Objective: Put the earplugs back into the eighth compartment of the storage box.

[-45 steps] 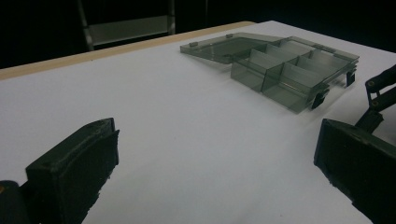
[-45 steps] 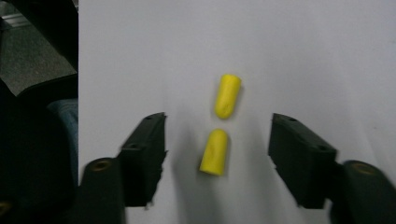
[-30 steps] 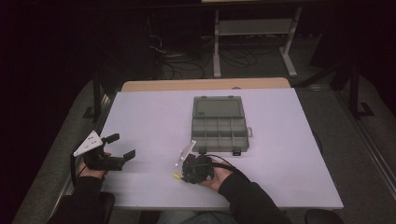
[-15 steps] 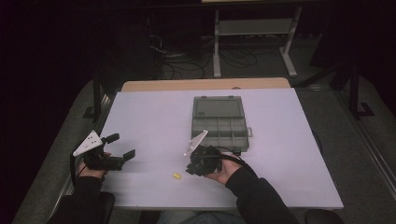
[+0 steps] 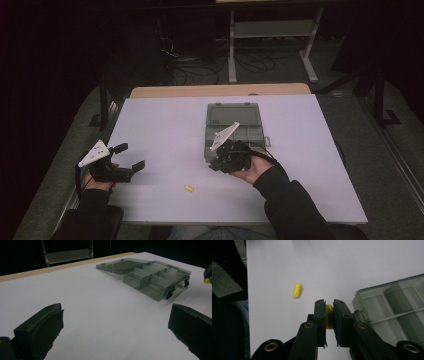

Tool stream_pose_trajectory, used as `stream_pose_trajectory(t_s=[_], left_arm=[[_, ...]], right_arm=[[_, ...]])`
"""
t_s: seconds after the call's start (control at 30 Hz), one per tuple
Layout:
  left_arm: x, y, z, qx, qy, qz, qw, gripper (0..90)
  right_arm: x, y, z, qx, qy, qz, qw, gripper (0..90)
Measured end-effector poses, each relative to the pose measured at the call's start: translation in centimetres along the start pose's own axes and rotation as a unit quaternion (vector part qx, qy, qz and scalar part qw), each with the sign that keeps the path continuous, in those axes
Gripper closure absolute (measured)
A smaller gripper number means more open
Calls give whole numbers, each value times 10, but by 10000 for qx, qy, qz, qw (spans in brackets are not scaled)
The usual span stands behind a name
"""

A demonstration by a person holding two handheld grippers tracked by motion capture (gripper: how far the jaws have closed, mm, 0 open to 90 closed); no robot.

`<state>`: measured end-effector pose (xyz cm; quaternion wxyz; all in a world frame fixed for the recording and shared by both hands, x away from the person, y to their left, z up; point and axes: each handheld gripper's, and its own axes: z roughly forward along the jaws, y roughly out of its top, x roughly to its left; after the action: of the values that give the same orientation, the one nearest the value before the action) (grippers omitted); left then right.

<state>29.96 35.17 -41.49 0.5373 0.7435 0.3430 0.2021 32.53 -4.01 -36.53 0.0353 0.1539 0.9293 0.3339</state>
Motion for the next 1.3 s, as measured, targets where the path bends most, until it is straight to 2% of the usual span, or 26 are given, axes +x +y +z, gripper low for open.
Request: stream_pose_trajectory(t_s=[0.23,0.43,0.8,1.3], left_arm=[[0,0,0,12,7,-6,10000,0],[0,0,0,18,9,-3,10000,0],[0,0,0,24,18,-20,10000,0],[0,0,0,27,18,-33,10000,0]], right_arm=[[-11,-5,-14,24,-137,107,9998,799],[-20,-11,-18,81,-215,141,9996,799],[-34,-21,-29,82,-370,365,9986,799],[-62,-47,-52,-11,-677,854,9940,798]])
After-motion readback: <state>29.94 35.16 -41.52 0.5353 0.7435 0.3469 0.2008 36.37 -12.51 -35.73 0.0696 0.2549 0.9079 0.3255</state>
